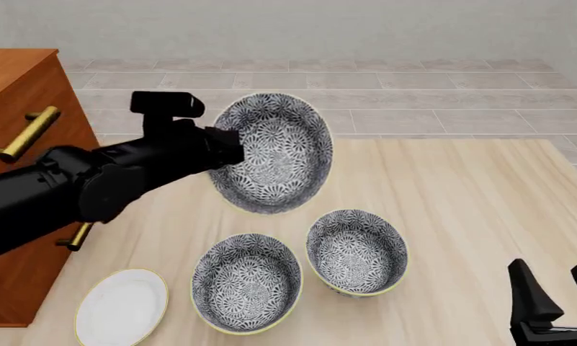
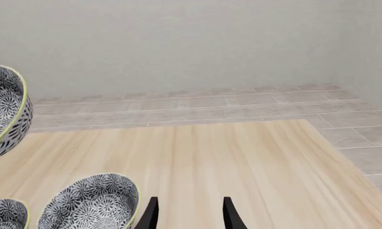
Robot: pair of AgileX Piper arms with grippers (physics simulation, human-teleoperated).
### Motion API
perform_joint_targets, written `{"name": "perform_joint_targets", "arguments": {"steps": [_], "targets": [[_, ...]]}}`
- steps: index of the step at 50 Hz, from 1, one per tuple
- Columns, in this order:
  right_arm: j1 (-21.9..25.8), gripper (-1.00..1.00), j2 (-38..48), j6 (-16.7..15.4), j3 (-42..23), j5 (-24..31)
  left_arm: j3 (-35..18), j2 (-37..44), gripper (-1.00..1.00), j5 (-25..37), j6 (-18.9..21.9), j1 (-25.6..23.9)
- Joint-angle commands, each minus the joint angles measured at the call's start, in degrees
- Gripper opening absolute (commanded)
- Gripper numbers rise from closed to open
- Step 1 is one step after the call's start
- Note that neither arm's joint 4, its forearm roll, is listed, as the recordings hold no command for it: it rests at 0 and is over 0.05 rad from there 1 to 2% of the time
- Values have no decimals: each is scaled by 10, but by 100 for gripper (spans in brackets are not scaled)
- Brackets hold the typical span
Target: Stack the bowl at the front on the bowl in the middle.
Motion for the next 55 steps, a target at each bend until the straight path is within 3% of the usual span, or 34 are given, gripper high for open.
{"name": "perform_joint_targets", "arguments": {"steps": [1, 33, 55], "targets": [[0, 100, 1, 2, 0, 0, -38, 22, -100, 13, 2, -51], [-5, 100, -6, 7, 0, 4, -143, 127, -100, 50, -7, -139], [-8, 100, -6, 8, 0, 4, -184, 210, -100, 49, -19, -138]]}}
